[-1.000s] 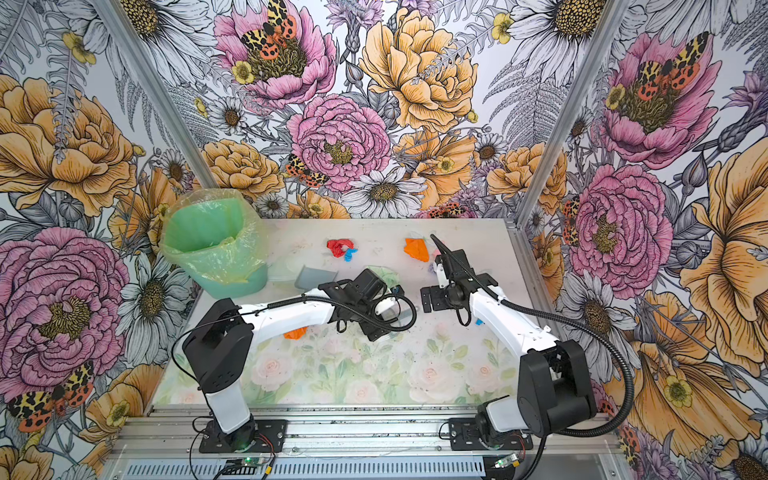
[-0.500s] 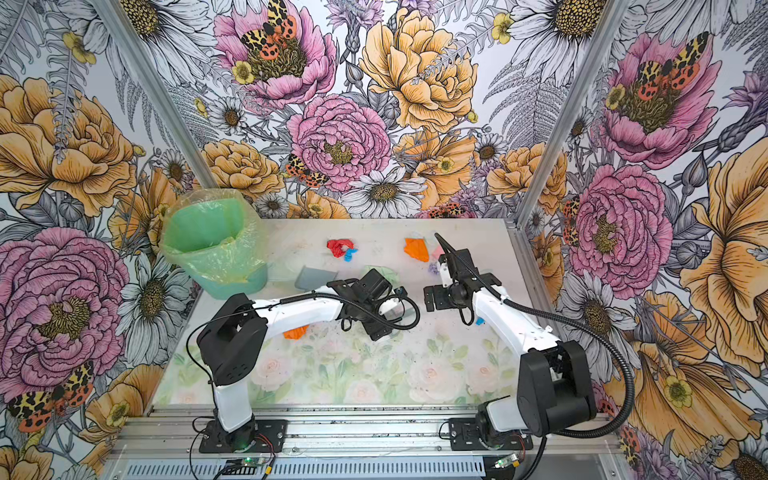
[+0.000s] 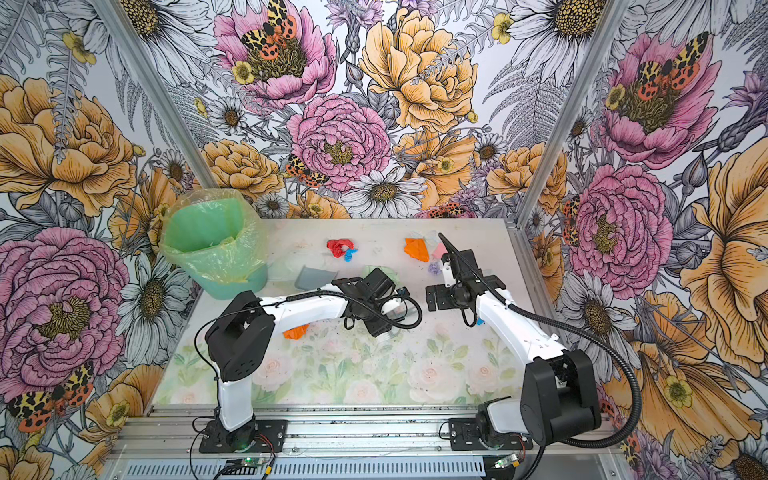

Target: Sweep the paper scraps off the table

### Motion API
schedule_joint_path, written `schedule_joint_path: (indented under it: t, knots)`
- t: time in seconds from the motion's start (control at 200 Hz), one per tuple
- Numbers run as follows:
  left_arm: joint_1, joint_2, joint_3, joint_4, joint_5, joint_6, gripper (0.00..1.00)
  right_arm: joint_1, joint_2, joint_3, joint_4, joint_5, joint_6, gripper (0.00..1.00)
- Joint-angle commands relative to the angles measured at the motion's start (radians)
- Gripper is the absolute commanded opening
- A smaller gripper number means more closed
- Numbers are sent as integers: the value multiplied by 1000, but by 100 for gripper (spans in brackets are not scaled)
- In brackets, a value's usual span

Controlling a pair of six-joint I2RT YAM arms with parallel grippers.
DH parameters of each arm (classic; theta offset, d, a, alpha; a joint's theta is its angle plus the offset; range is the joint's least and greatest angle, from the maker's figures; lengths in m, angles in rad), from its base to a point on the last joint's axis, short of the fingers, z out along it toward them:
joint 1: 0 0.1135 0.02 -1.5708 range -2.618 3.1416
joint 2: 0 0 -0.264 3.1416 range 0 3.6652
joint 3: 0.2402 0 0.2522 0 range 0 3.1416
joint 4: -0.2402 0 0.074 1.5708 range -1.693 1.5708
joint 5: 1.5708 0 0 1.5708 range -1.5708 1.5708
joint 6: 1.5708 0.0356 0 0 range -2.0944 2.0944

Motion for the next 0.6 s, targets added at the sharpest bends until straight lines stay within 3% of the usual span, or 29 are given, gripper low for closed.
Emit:
schedule_joint_path:
  t: [0.0,0.595]
  knots:
    - [2,16,35,-2,-2,-13,60,-12,-35,-15,8,9,3,100]
    - [-11,83,95,-2,24,-19,54,-38,-48,-19,8,2,11,100]
